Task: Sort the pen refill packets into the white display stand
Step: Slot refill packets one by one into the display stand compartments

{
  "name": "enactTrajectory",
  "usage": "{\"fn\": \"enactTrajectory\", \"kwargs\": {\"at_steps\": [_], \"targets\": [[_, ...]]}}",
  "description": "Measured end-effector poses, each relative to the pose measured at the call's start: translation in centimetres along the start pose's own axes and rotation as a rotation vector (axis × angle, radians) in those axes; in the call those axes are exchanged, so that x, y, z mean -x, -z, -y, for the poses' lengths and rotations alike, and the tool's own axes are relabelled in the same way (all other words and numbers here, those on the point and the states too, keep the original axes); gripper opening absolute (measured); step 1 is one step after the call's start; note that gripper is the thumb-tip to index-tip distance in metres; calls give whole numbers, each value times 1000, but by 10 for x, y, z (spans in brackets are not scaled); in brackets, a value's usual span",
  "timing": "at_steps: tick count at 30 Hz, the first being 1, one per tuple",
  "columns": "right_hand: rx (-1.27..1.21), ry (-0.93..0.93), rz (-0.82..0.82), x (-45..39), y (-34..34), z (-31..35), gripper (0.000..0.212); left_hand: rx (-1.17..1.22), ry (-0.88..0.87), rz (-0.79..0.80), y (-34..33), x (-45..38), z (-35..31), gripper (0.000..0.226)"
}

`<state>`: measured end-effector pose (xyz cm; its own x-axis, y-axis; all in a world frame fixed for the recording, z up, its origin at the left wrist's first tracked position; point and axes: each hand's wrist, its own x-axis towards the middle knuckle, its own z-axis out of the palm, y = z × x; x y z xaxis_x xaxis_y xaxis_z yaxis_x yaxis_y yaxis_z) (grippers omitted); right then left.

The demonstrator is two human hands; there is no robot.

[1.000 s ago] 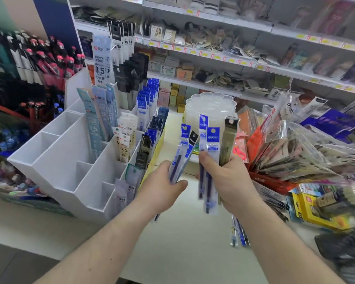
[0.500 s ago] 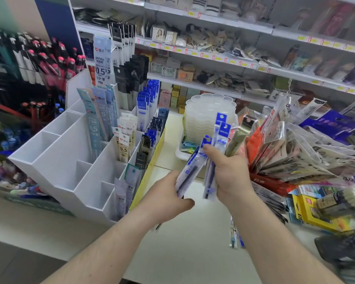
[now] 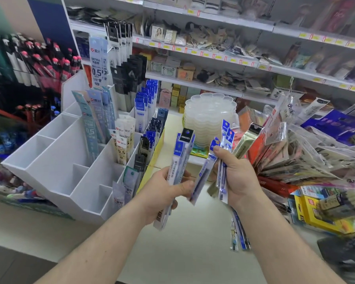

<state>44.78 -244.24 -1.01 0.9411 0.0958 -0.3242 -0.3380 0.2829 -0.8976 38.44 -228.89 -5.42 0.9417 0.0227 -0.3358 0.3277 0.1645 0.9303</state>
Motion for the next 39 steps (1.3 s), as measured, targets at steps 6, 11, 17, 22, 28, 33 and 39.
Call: {"fn": "enactTrajectory", "kwargs": {"at_steps": [6, 11, 17, 22, 28, 33, 39], "targets": [[63, -25, 34, 0, 0, -3, 18, -131, 54, 99, 5, 5, -5, 17], [122, 174, -38, 3, -7, -12, 11, 43, 15, -121, 1, 0, -5, 15], [157, 297, -106, 9, -23, -30, 12, 148, -96, -183, -11, 3, -5, 16], [162, 308, -126, 16, -31, -34, 17, 187, -124, -128, -12, 5, -5, 13], [123, 235, -118, 20, -35, -33, 32, 213, -125, -105, -8, 8, -3, 20], [78, 240, -237, 12, -37, -23, 37, 109, -135, -93, -5, 10, -2, 15], [98, 297, -316, 5, -38, -33, 32, 78, -136, -64, -8, 15, -4, 25]]}}
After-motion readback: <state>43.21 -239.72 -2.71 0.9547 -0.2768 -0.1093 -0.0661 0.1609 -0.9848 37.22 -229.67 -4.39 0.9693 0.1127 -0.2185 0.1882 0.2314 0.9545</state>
